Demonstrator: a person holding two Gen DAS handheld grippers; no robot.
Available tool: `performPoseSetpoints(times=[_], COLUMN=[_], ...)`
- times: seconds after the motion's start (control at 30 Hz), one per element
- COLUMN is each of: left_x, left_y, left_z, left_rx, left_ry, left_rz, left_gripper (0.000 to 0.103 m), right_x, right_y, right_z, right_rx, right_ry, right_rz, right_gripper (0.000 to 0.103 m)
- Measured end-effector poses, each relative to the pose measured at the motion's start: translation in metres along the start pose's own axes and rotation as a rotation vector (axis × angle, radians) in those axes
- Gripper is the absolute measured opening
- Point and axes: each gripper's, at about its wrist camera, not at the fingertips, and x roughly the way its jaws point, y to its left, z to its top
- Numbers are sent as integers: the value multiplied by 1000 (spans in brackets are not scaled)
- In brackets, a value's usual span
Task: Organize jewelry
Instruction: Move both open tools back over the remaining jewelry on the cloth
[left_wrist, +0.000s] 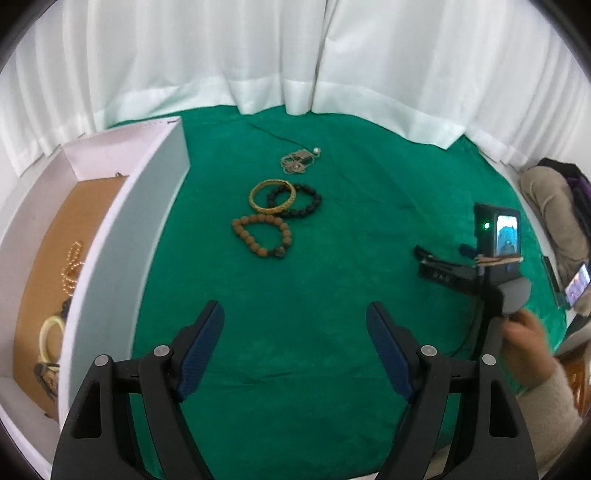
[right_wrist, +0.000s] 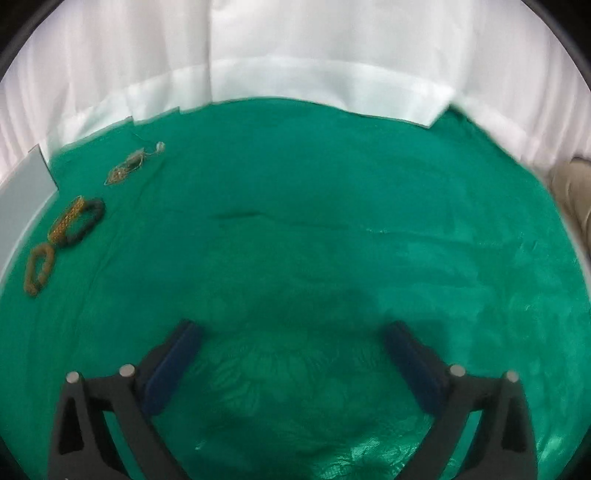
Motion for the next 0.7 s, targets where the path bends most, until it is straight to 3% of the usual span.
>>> performPoseSetpoints(times=[0.17,0.33,0.53,0.7], left_x=[0,18,29,22], left_y=[0,5,-4,-3], left_z=[7,14,16,14], left_rx=[-16,-81,-77,-47], left_ry=[-13,28,70,21], left_rz=[41,48,31,32], left_gripper=[81,81,81,81], right_x=[5,-5,-4,-4], right_y=[1,-6,-6,-6], right_z=[2,-6,-5,-5], right_rx=[15,15,15,15], right_ry=[5,2,3,3], right_rz=[14,14,14,14], right_gripper=[103,103,103,103])
